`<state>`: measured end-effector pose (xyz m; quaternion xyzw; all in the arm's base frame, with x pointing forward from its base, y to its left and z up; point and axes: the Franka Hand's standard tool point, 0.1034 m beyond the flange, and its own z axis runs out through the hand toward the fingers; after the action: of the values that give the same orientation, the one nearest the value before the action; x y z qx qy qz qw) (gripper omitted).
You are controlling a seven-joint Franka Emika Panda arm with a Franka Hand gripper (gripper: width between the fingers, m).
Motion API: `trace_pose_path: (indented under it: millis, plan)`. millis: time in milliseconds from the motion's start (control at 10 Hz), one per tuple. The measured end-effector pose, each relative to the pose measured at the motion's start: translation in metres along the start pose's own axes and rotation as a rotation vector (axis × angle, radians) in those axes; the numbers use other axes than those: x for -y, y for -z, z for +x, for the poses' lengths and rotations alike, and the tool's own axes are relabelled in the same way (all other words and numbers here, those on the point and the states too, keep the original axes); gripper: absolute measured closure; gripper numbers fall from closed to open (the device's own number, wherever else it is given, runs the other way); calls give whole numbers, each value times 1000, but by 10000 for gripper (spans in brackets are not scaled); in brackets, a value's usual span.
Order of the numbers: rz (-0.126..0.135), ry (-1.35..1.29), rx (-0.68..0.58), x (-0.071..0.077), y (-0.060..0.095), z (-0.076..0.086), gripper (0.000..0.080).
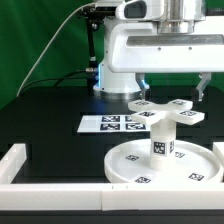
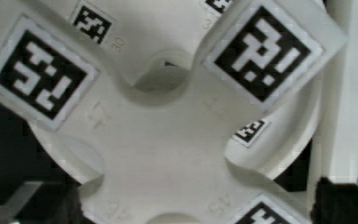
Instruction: Assemble round table
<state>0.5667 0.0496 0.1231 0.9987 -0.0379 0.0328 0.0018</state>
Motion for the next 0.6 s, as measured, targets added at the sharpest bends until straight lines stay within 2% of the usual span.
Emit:
trace_pose_path:
  millis: [400, 600]
  plan:
    - [-1, -58, 2, -1, -1, -1, 150]
    - [-10, -17, 11, -11, -7, -2, 150]
